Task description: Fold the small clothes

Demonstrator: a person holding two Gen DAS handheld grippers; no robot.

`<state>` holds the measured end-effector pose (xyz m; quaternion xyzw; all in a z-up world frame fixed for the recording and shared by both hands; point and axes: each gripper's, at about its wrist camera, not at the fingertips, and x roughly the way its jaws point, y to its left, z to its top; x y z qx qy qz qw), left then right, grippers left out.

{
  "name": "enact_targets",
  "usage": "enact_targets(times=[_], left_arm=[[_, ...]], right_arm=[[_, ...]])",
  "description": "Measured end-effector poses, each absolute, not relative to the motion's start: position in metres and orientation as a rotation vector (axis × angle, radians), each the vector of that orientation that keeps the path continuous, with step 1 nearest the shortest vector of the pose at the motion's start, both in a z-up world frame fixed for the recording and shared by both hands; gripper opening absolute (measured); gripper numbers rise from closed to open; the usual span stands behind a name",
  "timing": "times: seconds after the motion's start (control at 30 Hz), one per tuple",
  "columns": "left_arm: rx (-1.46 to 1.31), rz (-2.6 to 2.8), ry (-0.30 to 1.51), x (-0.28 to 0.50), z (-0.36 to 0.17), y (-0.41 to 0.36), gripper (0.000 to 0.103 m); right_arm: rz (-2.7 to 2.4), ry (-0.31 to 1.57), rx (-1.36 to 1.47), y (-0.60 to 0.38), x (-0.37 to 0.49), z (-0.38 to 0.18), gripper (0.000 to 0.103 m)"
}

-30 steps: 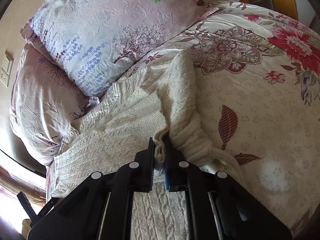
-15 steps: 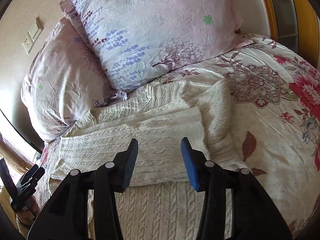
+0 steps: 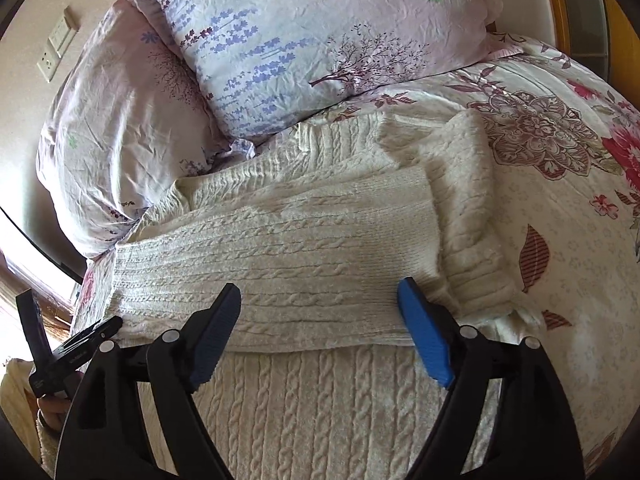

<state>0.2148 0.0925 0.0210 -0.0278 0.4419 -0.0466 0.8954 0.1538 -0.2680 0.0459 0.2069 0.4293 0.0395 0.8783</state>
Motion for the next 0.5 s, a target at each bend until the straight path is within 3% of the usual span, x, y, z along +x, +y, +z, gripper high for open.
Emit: enact_targets(times=[0.13, 0.37, 0.5], left_arm=[[-0.061, -0.14, 0.87, 0.181, 0.036, 0.104, 0.084], [-0.195, -0.24, 0.875, 0.101, 0.03, 0.142, 0.083], [-0.319, -0.28, 0.871, 0.069, 0.02, 0.154, 0.074]], right_arm=[[0.153, 0.857, 0.478, -0.28, 0.126, 0.061, 0.092], [0.131, 0.786, 0.497, -0.335, 0.045, 0.066, 0.092], [0.136, 0.823, 0.581, -0.359, 0.011, 0.05, 0.081]])
